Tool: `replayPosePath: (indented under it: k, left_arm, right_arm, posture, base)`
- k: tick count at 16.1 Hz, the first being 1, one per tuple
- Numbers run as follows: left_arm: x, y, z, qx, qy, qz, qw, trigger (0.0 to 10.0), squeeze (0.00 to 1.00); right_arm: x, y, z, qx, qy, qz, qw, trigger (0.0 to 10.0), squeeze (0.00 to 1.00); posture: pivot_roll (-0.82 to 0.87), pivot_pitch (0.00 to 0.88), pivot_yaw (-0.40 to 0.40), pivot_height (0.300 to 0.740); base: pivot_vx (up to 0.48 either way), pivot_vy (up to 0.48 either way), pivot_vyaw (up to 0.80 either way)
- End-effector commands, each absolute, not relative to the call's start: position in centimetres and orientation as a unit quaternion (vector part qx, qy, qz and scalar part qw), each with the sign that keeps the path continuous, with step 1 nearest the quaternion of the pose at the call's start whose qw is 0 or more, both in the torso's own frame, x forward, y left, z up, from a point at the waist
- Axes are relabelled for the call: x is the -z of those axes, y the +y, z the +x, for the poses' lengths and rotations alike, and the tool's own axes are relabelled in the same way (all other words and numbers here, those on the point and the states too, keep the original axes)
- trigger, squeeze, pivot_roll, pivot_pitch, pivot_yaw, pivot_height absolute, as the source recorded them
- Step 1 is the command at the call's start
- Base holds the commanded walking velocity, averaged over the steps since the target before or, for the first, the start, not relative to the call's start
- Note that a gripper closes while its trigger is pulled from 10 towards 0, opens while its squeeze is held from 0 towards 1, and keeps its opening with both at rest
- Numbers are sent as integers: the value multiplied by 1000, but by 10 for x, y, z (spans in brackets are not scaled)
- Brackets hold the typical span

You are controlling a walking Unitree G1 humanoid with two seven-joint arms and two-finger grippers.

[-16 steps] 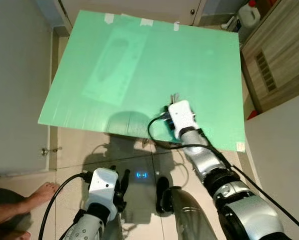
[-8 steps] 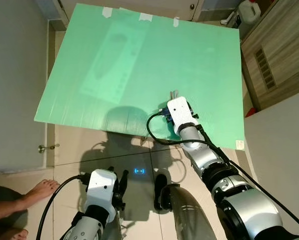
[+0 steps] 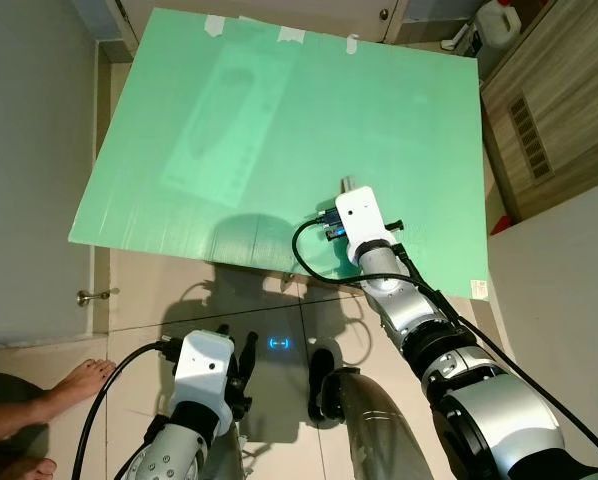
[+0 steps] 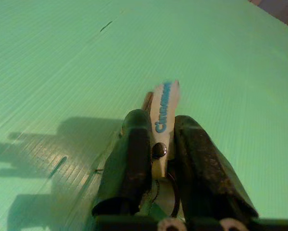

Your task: Hang keys on a hook

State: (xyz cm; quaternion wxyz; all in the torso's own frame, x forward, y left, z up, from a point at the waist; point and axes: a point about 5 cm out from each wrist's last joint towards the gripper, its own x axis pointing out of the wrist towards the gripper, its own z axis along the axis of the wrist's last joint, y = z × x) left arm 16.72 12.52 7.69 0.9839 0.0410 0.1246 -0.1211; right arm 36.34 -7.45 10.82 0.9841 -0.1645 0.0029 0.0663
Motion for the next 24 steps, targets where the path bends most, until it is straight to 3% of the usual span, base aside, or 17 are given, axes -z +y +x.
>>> replayPosePath:
  k: [1, 6, 9, 10, 13, 17, 18, 19, 20, 24]
  left_arm:
    - [-69, 125, 162, 119, 147, 43, 981, 10000, 0]
    - [-70, 126, 166, 118, 141, 45, 982, 10000, 0]
    - [-72, 127, 177, 118, 126, 53, 984, 10000, 0]
    - [-81, 130, 193, 116, 99, 59, 987, 10000, 0]
    - [-97, 127, 219, 134, 55, 62, 988, 10000, 0]
    - [-128, 108, 244, 217, -11, 39, 975, 10000, 0]
    - [-137, 106, 249, 232, -28, 28, 972, 10000, 0]
    - [-149, 104, 255, 243, -47, 10, 969, 10000, 0]
    - [-160, 103, 261, 252, -65, -6, 965, 10000, 0]
    - [-186, 98, 271, 282, -112, -38, 952, 10000, 0]
  right_arm:
    - [-107, -80, 364, -59, 10, -154, 986, 0, 0]
    - [-115, -87, 367, -45, 0, -129, 991, 0, 0]
    - [-129, -87, 370, -52, -15, 24, 998, 0, 0]
    - [-155, -91, 373, -71, -41, 205, 975, 0, 0]
    - [-189, -96, 367, -142, -90, 318, 933, 0, 0]
    - [-202, -105, 353, -179, -100, 398, 894, 0, 0]
    - [-204, -106, 348, -186, -99, 426, 880, 1843, 0]
    - [-208, -107, 343, -196, -96, 448, 867, 4667, 0]
    - [-211, -106, 339, -201, -96, 464, 857, 10000, 0]
    - [-229, -104, 327, -210, -109, 542, 806, 10000, 0]
  posture:
    - [217, 440, -70, 740]
    - [213, 426, -72, 740]
    - [217, 380, -79, 740]
    - [217, 353, -81, 740]
    - [211, 278, -87, 740]
    - [202, 186, -89, 740]
    - [200, 170, -88, 740]
    - [196, 152, -85, 740]
    - [191, 137, -82, 740]
    - [171, 114, -78, 740]
  base:
    - [0, 0, 0]
    - [0, 0, 0]
    - [0, 0, 0]
    - [0, 0, 0]
    - [0, 0, 0]
    - [0, 0, 0]
    - [0, 0, 0]
    - [0, 0, 0]
    - [0, 0, 0]
    - [0, 0, 0]
